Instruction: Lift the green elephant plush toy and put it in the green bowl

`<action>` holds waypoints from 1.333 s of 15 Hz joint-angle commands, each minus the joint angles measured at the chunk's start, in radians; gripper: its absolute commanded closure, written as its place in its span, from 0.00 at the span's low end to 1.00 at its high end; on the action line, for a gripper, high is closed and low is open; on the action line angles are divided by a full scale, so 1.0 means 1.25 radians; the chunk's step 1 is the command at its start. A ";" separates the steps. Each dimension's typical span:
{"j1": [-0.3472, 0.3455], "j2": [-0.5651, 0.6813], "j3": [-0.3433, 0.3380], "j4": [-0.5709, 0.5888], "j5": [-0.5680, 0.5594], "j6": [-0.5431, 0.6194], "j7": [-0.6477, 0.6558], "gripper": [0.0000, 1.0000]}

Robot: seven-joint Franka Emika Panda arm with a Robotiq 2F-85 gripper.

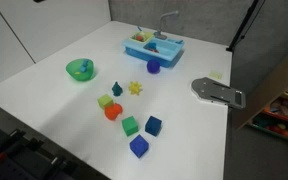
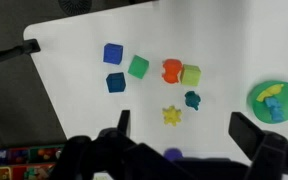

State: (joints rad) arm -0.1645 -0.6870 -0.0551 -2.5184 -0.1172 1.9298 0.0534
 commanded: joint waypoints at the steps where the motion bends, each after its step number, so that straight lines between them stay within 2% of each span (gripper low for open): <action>1: 0.007 0.000 -0.006 0.002 -0.004 -0.003 0.003 0.00; 12: 0.029 0.070 0.002 0.070 0.010 -0.012 0.006 0.00; 20: 0.064 0.222 0.004 0.168 0.016 0.002 -0.004 0.00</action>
State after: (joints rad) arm -0.0967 -0.5044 -0.0501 -2.3868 -0.1142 1.9330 0.0534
